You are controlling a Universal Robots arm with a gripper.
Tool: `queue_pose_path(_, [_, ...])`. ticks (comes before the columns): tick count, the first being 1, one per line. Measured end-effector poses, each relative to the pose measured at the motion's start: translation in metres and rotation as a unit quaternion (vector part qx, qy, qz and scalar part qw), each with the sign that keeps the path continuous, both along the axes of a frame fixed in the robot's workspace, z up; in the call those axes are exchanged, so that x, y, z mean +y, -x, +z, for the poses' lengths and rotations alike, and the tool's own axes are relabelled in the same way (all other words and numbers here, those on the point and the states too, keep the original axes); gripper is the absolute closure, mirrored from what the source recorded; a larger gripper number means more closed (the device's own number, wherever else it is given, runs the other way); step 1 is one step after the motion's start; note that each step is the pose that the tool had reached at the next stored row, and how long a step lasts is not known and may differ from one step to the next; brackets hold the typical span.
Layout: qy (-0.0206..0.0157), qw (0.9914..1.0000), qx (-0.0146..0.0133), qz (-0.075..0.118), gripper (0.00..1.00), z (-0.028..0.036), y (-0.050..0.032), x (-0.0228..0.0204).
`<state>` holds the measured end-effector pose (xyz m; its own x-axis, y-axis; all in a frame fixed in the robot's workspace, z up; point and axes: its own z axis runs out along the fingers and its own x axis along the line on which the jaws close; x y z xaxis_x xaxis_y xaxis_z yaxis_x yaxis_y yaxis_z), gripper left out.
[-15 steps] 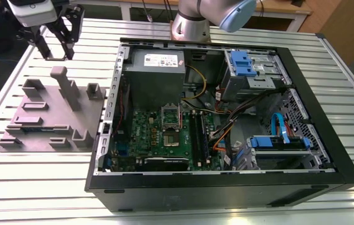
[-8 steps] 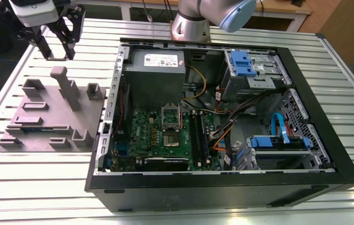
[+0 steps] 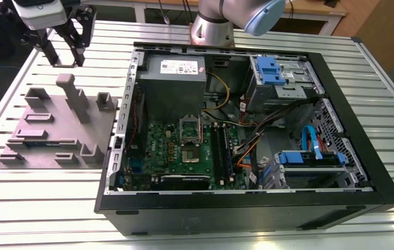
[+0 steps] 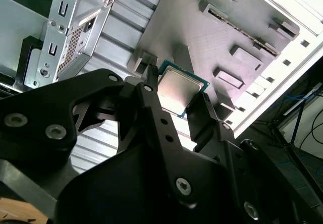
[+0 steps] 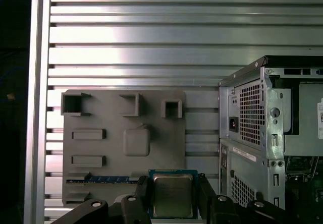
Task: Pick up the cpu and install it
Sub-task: 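Pick up the cpu and move it towards the insertion slot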
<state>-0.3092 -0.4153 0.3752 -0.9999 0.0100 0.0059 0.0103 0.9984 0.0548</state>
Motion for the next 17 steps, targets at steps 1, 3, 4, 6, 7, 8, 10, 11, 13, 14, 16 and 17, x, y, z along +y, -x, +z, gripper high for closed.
queue_pose_path(1, [0.0000, 1.00000, 0.0000, 0.000, 0.53, 0.0000, -0.0002, 0.0000])
queue_pose_path(3, [0.0000, 1.00000, 0.0000, 0.000, 0.53, 0.0000, -0.0005, 0.0000])
queue_pose_path(4, [0.0000, 1.00000, 0.0000, 0.000, 0.53, 0.0000, -0.0009, 0.0000])
queue_pose_path(6, [0.0000, 1.00000, 0.0000, 0.000, 0.53, 0.0000, -0.0016, 0.0000])
queue_pose_path(7, [0.0000, 1.00000, 0.0000, 0.000, 0.53, 0.0000, -0.0018, 0.0000])
queue_pose_path(8, [0.0000, 1.00000, 0.0000, 0.000, 0.53, 0.0000, -0.0020, 0.0000])
queue_pose_path(10, [0.0000, 1.00000, 0.0000, 0.000, 0.53, 0.0000, -0.0022, 0.0000])
queue_pose_path(11, [0.0000, 1.00000, 0.0000, 0.000, 0.53, 0.0000, -0.0023, 0.0000])
queue_pose_path(13, [0.0000, 1.00000, 0.0000, 0.000, 0.53, 0.0000, -0.0025, 0.0000])
queue_pose_path(14, [0.0000, 1.00000, 0.0000, 0.000, 0.53, 0.0000, -0.0025, 0.0000])
queue_pose_path(16, [0.0000, 1.00000, 0.0000, 0.000, 0.53, 0.0000, -0.0030, 0.0000])
queue_pose_path(17, [0.0000, 1.00000, 0.0000, 0.000, 0.53, 0.0000, -0.0031, 0.0000])
